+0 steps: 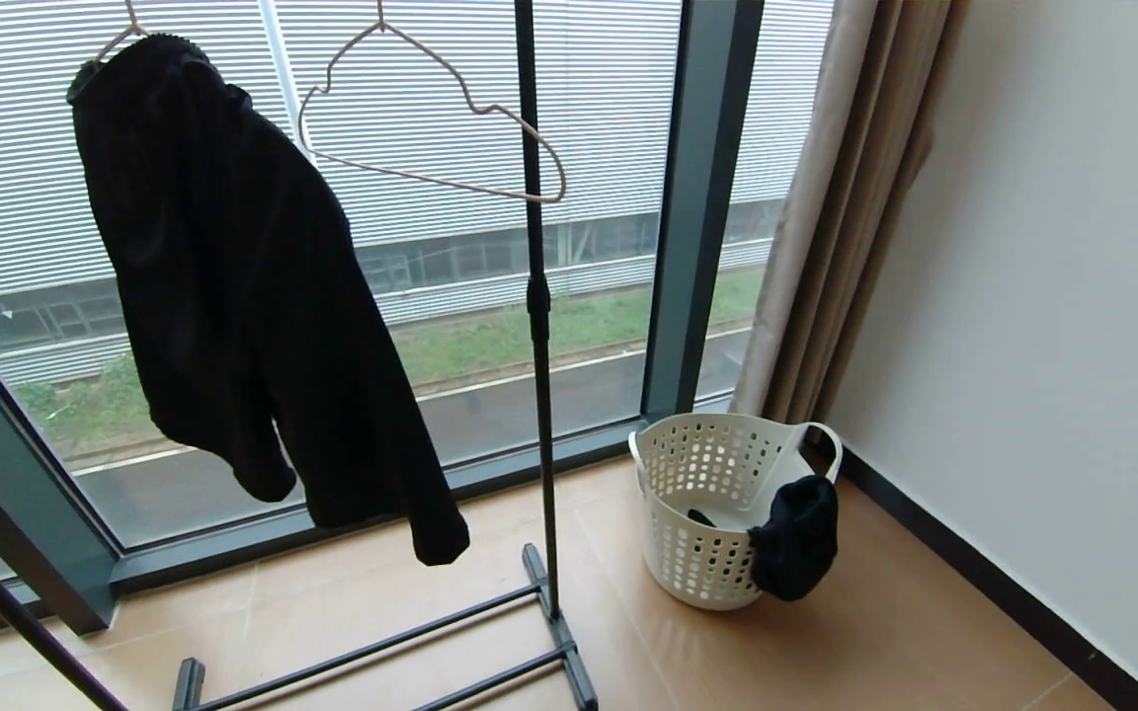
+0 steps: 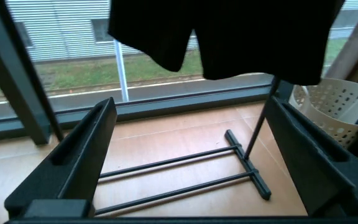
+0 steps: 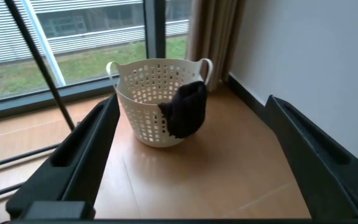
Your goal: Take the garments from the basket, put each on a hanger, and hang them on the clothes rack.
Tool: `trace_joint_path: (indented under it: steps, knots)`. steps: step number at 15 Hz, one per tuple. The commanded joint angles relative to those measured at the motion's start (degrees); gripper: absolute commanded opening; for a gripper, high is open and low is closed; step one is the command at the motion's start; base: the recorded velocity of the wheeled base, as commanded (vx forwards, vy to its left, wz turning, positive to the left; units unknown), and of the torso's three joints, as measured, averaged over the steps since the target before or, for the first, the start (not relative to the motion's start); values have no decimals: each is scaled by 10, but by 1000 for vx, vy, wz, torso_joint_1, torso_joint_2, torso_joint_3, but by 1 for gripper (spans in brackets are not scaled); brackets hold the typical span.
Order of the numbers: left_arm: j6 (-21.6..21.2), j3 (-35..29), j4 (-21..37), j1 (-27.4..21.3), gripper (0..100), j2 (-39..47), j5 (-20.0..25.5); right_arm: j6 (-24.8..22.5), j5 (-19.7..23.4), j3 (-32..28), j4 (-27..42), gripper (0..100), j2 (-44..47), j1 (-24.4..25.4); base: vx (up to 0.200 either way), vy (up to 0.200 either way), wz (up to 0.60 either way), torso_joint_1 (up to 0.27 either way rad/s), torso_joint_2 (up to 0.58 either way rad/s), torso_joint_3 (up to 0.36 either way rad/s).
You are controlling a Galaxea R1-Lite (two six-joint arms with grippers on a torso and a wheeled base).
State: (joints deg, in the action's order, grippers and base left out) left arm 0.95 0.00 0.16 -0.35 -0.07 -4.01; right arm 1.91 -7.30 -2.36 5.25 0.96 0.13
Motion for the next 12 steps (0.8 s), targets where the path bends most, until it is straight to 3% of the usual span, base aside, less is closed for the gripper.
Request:
trace_joint_path:
  steps: [1,12]
  knots:
    - [0,0,0,0,100,1,0,0,0,0,0,100,1,0,0,-200,0,7,2,7]
    - [0,0,0,0,100,1,0,0,0,0,0,100,1,0,0,-200,0,2,2,1]
